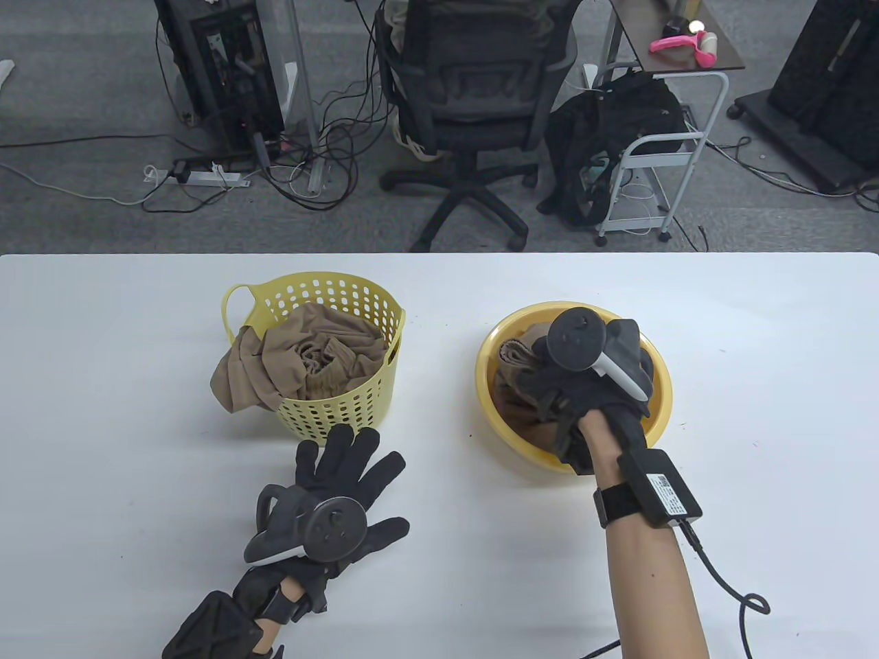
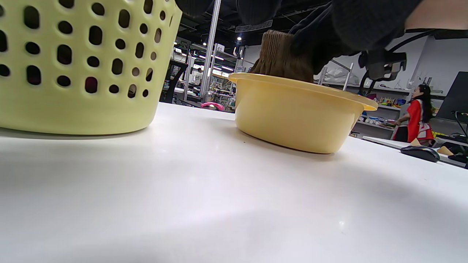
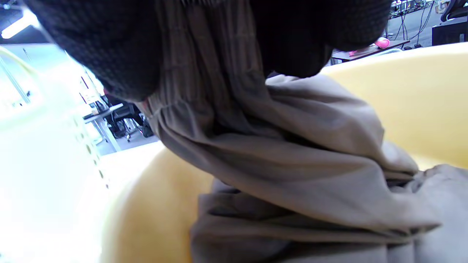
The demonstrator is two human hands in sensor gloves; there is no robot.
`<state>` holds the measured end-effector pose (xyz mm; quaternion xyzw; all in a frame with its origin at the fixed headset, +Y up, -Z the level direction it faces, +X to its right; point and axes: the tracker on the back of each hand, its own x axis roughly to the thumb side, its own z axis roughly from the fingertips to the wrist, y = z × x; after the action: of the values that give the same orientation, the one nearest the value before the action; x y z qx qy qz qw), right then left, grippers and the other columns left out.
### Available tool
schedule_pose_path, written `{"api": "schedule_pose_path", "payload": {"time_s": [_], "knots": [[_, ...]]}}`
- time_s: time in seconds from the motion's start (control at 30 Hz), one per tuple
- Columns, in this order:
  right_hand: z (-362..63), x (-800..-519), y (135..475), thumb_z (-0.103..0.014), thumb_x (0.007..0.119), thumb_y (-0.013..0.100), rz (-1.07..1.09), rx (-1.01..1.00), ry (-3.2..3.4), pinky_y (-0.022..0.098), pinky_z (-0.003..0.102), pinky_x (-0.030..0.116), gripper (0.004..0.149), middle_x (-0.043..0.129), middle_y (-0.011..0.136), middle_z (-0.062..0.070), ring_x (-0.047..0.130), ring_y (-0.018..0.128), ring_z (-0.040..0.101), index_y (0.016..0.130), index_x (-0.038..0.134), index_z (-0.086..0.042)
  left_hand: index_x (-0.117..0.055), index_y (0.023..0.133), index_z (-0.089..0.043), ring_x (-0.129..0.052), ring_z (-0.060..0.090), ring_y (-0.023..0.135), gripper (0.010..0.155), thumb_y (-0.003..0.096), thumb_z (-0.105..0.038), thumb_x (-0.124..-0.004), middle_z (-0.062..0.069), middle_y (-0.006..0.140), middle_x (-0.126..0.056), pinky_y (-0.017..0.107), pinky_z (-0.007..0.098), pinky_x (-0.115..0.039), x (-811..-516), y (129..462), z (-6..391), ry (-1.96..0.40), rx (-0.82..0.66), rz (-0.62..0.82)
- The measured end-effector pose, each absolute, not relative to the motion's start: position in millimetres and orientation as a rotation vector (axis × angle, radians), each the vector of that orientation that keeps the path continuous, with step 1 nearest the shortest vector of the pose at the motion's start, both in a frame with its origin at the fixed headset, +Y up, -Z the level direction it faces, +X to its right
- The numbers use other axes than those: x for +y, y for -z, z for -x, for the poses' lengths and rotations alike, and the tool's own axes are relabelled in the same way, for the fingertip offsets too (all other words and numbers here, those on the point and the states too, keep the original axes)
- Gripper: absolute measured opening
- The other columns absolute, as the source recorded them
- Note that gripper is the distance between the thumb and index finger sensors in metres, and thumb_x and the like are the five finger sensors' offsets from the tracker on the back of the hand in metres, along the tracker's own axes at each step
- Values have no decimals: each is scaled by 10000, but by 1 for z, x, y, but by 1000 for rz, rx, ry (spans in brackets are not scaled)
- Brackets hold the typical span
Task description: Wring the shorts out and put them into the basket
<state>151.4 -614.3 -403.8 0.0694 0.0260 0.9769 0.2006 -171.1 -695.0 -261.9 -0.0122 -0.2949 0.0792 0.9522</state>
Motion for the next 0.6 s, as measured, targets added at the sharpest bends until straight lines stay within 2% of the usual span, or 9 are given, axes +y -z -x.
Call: {"api": "schedule_pose_path", "payload": {"time_s": [0.6], "knots": [[-173,-563,355,-563,804,519,-209,-110,-2205,536,487,724,670,797,843,184,807,718,421,931,707,-44,-412,1165,-243,-263,642,1109,819,525,-652,-717,283,1259,-292,624,815,-203,-694,259,168,-141,-607,11]]}}
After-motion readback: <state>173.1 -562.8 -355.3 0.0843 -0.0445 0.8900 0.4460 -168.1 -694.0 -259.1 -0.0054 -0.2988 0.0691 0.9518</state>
